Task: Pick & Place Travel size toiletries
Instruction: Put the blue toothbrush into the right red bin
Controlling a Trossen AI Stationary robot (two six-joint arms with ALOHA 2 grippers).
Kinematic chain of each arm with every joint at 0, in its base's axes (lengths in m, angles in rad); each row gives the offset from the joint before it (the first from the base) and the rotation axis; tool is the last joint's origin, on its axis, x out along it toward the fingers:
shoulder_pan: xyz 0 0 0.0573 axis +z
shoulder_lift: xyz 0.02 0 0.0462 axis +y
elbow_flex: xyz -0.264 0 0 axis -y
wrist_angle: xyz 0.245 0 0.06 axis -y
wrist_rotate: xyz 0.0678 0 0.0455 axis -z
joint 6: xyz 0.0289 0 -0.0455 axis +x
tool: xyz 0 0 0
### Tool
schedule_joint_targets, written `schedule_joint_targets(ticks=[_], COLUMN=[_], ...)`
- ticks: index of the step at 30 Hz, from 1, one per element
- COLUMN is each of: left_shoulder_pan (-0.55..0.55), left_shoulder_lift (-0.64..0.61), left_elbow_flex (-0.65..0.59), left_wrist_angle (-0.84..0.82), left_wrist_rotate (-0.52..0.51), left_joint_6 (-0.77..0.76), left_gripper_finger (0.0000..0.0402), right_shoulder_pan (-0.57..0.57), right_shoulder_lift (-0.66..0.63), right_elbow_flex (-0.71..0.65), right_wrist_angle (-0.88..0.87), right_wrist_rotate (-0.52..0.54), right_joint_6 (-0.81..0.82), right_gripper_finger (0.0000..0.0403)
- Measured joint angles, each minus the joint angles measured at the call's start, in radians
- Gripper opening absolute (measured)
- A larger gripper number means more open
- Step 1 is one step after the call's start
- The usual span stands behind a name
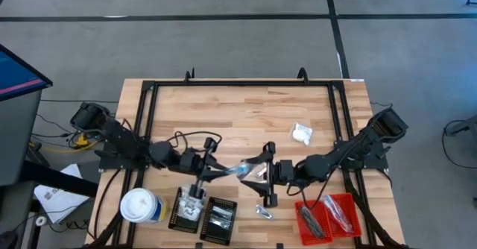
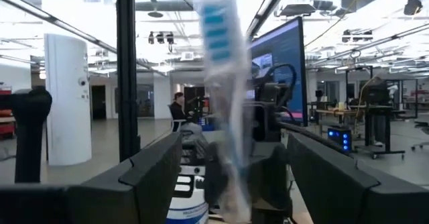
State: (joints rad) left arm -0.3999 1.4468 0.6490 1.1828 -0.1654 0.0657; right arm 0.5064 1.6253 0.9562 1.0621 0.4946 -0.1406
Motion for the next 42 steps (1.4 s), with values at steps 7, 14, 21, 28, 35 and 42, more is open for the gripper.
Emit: schedule_joint_targets(ticks=[7, 14, 21, 28, 35, 42], left_shoulder_pan=[0.013, 0.015, 0.026, 0.027, 0.027, 0.027], left_shoulder_lift=[0.051, 0.052, 0.052, 0.052, 0.052, 0.052], left_elbow_flex=[0.054, 0.056, 0.056, 0.056, 0.056, 0.056], left_wrist_angle=[0.005, 0.003, 0.001, -0.009, -0.009, -0.025], left_wrist_rotate=[-0.01, -0.029, -0.087, -0.098, -0.098, -0.107], left_joint_6=[0.0, -0.002, -0.02, -0.02, -0.02, -0.02], left_gripper_finger=[0.0014, 0.0014, 0.0014, 0.0014, 0.0014, 0.0014], right_shoulder_pan=[-0.012, -0.012, -0.025, -0.04, -0.048, -0.051], right_shoulder_lift=[0.0, 0.0, 0.0, 0.0, 0.0, -0.001], right_elbow_flex=[0.0, 0.0, 0.0, 0.0, 0.0, 0.0], right_wrist_angle=[-0.026, -0.025, -0.025, -0.028, -0.028, -0.028], right_wrist_rotate=[0.0, 0.0, 0.001, 0.0, 0.0, 0.0], right_joint_6=[0.01, 0.019, 0.037, 0.056, 0.063, 0.055], right_gripper_finger=[0.0265, 0.0265, 0.0265, 0.0265, 0.0243, 0.0151])
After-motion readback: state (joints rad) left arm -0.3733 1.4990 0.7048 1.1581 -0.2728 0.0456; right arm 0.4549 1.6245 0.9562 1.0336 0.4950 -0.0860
